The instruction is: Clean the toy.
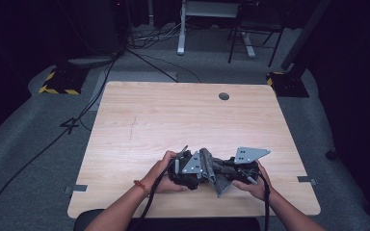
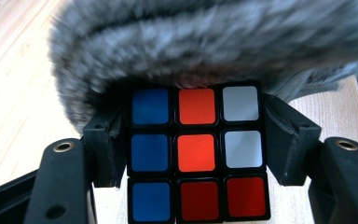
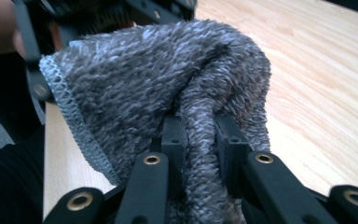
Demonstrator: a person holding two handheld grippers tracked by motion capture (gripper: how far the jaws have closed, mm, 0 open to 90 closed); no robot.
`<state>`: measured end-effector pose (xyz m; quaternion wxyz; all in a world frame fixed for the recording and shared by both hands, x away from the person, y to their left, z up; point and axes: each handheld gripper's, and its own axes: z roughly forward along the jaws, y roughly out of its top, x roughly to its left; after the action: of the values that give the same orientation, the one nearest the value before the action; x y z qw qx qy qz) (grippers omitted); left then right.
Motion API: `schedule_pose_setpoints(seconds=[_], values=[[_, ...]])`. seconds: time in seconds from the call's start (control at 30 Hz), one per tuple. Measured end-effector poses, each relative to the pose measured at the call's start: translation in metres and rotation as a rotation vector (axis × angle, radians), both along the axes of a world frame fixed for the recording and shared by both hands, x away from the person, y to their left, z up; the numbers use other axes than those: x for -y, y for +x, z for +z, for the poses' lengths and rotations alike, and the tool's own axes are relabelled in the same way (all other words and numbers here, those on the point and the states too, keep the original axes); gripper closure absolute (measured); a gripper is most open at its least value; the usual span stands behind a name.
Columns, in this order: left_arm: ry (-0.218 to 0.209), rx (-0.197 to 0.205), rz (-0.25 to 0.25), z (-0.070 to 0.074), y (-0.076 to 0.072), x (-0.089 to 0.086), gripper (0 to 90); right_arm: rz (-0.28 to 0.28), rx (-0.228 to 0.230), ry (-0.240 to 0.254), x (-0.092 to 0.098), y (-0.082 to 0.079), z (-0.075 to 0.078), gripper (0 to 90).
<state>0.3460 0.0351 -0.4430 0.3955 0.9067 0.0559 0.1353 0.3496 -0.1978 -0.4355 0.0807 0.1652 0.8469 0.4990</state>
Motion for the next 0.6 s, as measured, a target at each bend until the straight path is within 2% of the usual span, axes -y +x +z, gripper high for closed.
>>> schedule_pose_setpoints(seconds=[0.1, 0.2, 0.43, 0.53, 0.57, 0.6], values=[[0.002, 0.007, 0.0, 0.002, 0.0, -0.001, 33.5, -0.01, 0.003, -0.028, -0.001, 0.001, -0.002, 76.9], [-0.024, 0.015, 0.003, 0.006, 0.0, -0.005, 33.5, -0.036, -0.008, -0.076, 0.0, 0.006, -0.008, 76.9], [-0.091, 0.029, 0.007, 0.015, -0.001, -0.013, 33.5, -0.083, -0.088, -0.143, 0.006, 0.02, -0.029, 76.9], [-0.112, 0.029, 0.0, 0.017, -0.002, -0.014, 33.5, -0.071, -0.127, -0.131, 0.006, 0.022, -0.034, 76.8], [-0.117, 0.031, -0.002, 0.018, -0.002, -0.014, 33.5, -0.061, -0.137, -0.118, 0.006, 0.023, -0.034, 76.8], [-0.121, 0.025, -0.005, 0.017, -0.002, -0.014, 33.4, -0.038, -0.156, -0.083, 0.006, 0.022, -0.034, 76.8]])
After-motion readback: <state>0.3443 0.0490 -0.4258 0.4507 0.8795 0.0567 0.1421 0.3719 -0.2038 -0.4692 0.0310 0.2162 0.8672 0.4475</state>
